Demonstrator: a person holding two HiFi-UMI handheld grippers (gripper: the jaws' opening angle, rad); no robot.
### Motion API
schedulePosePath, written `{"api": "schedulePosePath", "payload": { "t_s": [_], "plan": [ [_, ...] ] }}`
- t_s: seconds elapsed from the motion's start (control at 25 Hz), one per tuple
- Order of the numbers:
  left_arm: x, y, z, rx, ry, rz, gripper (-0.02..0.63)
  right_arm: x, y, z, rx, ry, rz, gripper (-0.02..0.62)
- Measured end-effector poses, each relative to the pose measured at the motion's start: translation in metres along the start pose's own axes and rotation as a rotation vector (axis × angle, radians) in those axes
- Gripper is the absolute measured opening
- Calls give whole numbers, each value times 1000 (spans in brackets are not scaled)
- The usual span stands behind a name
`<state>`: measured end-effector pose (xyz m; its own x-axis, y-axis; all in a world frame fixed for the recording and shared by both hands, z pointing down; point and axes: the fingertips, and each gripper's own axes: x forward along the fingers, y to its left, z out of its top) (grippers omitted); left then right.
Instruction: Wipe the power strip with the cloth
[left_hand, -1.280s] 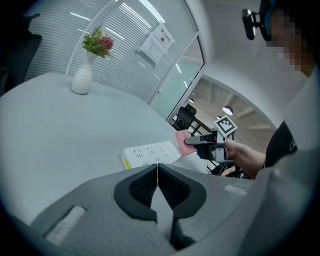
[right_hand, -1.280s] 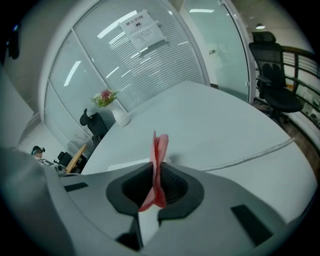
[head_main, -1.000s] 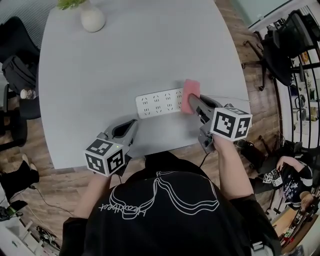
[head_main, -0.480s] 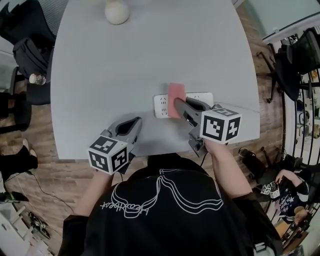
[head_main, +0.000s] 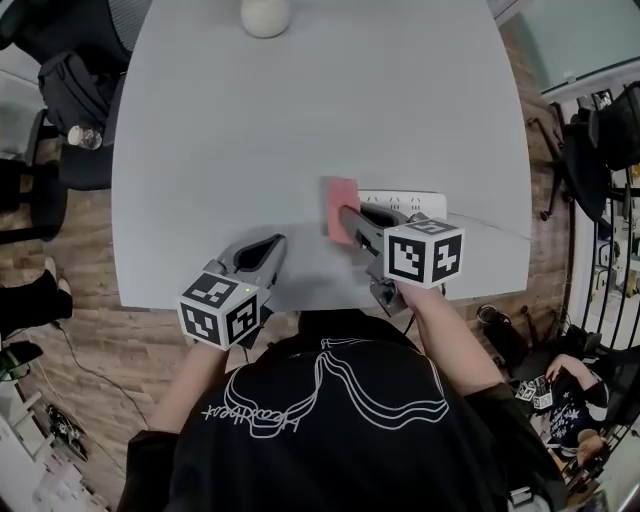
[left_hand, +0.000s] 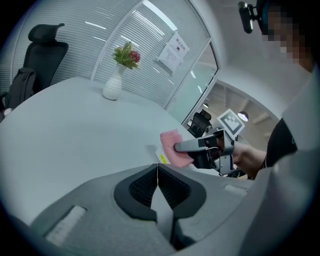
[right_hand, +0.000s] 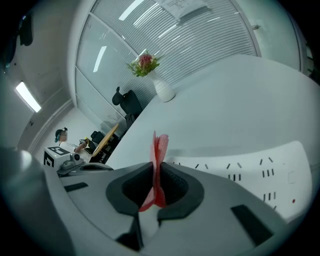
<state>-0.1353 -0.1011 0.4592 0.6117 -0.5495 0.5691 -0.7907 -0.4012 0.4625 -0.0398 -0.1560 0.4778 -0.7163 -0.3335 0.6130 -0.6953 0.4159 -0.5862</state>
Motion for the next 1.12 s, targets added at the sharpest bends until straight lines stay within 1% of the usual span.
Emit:
{"api": "schedulePosePath", "payload": {
  "t_s": [0.2, 0.4, 0.6, 0.76, 1.12],
  "plan": [
    [-5, 4, -2, -13, 1, 2, 14, 8, -3, -4, -26, 18, -33, 44],
    [-4, 5, -1, -15, 3, 0, 14, 8, -8, -3, -14, 20, -43, 44],
    [-8, 10, -3, -22, -3, -2, 14, 15, -6, -5, -38, 25, -61, 46],
    [-7, 4, -5, -18, 2, -5, 14, 9, -9, -7, -61, 31, -80, 45],
    [-3, 1, -7, -16, 15, -11, 14, -2, -22, -8, -50, 15, -116, 46]
  ]
}}
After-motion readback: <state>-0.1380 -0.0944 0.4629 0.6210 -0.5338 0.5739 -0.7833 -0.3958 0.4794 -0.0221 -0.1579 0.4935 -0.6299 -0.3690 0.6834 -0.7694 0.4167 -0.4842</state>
